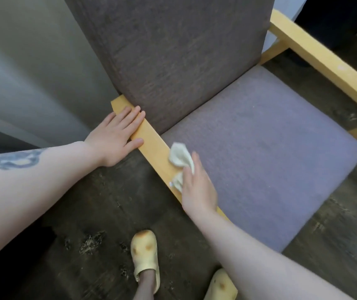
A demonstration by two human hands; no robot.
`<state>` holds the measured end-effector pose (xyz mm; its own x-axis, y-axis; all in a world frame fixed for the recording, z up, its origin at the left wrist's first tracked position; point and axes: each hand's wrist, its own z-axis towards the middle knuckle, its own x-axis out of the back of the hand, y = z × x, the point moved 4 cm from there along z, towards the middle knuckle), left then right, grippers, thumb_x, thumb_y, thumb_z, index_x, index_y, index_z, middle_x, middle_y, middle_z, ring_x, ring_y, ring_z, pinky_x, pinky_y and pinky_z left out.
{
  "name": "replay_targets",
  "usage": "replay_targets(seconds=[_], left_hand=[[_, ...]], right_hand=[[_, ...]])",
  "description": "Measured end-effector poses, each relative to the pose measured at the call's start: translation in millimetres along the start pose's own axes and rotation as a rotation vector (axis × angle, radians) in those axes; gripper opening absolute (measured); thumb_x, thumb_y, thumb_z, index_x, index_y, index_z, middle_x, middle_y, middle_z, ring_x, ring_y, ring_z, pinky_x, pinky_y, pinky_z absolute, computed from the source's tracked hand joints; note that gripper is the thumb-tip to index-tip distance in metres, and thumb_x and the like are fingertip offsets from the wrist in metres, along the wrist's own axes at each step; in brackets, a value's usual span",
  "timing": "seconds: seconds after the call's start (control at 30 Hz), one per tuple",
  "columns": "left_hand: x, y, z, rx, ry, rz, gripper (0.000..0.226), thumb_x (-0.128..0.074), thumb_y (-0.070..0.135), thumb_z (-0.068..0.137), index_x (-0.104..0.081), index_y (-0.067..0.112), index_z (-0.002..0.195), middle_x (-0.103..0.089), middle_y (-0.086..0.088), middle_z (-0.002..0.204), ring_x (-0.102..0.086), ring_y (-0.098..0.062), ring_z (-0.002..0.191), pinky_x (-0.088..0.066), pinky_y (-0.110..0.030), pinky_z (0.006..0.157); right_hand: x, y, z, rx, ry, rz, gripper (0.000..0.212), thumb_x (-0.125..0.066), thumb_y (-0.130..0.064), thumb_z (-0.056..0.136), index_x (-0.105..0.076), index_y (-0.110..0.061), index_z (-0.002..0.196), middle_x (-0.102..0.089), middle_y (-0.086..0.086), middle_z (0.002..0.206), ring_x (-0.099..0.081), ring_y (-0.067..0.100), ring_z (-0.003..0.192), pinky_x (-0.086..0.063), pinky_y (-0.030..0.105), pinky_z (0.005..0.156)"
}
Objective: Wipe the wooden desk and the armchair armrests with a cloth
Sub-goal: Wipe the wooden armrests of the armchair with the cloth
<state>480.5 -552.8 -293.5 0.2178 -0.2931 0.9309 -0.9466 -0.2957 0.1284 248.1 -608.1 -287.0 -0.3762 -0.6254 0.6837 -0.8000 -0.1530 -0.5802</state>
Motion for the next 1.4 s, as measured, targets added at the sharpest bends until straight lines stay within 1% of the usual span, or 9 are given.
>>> replay_targets(seconds=[0.1, 0.2, 0.33, 0.47, 0.7, 0.9, 1.1, 1.23, 1.4], left_hand=[[-4, -1, 2, -0.005, 0.007, -0.044, 0.066, -0.009, 0.055, 0.093, 0.019, 0.027, 0.147, 0.021, 0.007, 0.156, 0.019, -0.012, 0.144, 0.004, -0.036, 0.120], [-7, 0, 1, -0.020, 0.023, -0.061, 0.063, -0.014, 0.045, 0.098, 0.015, 0.022, 0.149, 0.022, 0.005, 0.156, 0.022, -0.011, 0.143, 0.007, -0.034, 0.119], [-6, -2, 2, -0.046, 0.044, -0.109, 0.059, -0.014, 0.043, 0.100, 0.015, 0.025, 0.149, 0.026, 0.008, 0.151, 0.025, -0.007, 0.140, 0.010, -0.030, 0.117], [-8, 2, 3, -0.032, 0.081, -0.175, 0.057, -0.016, 0.040, 0.101, 0.007, 0.025, 0.151, 0.019, 0.008, 0.155, 0.019, -0.009, 0.143, 0.007, -0.032, 0.118], [-3, 7, 4, 0.027, 0.121, -0.544, 0.052, -0.016, 0.039, 0.102, -0.011, 0.022, 0.151, -0.004, 0.009, 0.160, 0.007, -0.002, 0.142, 0.004, -0.026, 0.116], [-3, 29, -4, 0.173, 0.169, -0.325, 0.060, -0.020, 0.041, 0.100, -0.006, 0.015, 0.153, -0.003, -0.001, 0.162, 0.001, -0.018, 0.148, -0.005, -0.038, 0.120], [-16, 72, -4, 0.477, 0.176, -0.317, 0.066, -0.022, 0.038, 0.100, 0.007, 0.010, 0.151, 0.008, -0.007, 0.161, 0.008, -0.024, 0.148, -0.002, -0.041, 0.120], [-18, 81, -6, 0.505, 0.199, -0.316, 0.064, -0.022, 0.036, 0.100, 0.006, 0.010, 0.151, 0.007, -0.008, 0.161, 0.007, -0.024, 0.148, -0.002, -0.041, 0.120], [-13, 77, -6, 0.491, 0.175, -0.292, 0.064, -0.024, 0.035, 0.099, 0.001, 0.008, 0.152, 0.002, -0.009, 0.162, 0.003, -0.025, 0.148, -0.004, -0.043, 0.120]], right_hand=[[-25, -60, 45, 0.124, -0.009, -0.028, 0.049, -0.026, -0.034, 0.103, -0.019, -0.027, 0.152, -0.026, -0.002, 0.157, -0.020, 0.020, 0.144, -0.023, 0.042, 0.114], [-38, -70, 26, 0.436, -0.007, -0.487, 0.057, -0.029, -0.032, 0.103, -0.005, -0.025, 0.154, -0.006, -0.002, 0.162, 0.001, 0.023, 0.148, -0.006, 0.042, 0.119], [-14, -10, -18, 0.668, -0.096, -0.709, 0.062, -0.047, -0.033, 0.093, -0.028, -0.022, 0.151, -0.027, 0.000, 0.157, -0.020, 0.027, 0.146, -0.027, 0.047, 0.115], [5, 26, -34, 0.434, -0.130, -0.650, 0.061, -0.028, -0.041, 0.096, -0.022, -0.020, 0.152, -0.022, 0.004, 0.159, -0.018, 0.032, 0.146, -0.040, 0.049, 0.107], [-63, -86, 37, 0.261, 0.096, -0.625, 0.066, -0.027, -0.036, 0.101, 0.012, -0.020, 0.152, 0.011, 0.004, 0.162, 0.011, 0.031, 0.147, 0.003, 0.046, 0.118], [-11, 10, -45, 0.608, 0.014, -0.775, 0.064, -0.047, -0.028, 0.093, -0.023, -0.022, 0.152, -0.021, 0.001, 0.159, -0.016, 0.030, 0.147, -0.018, 0.047, 0.118], [39, 149, -158, 0.325, 0.186, -0.772, 0.048, -0.019, -0.031, 0.095, -0.048, -0.016, 0.130, -0.021, 0.005, 0.159, -0.013, 0.025, 0.148, -0.023, 0.037, 0.105], [16, 111, -147, 0.035, 0.388, -0.533, 0.058, -0.020, -0.036, 0.098, -0.006, -0.023, 0.154, 0.005, -0.007, 0.162, 0.001, 0.018, 0.148, -0.021, 0.041, 0.104], [-19, 18, -84, -0.043, 0.304, -0.410, 0.060, -0.031, -0.033, 0.093, -0.028, -0.017, 0.151, -0.026, 0.007, 0.157, -0.021, 0.033, 0.145, -0.025, 0.055, 0.114]])
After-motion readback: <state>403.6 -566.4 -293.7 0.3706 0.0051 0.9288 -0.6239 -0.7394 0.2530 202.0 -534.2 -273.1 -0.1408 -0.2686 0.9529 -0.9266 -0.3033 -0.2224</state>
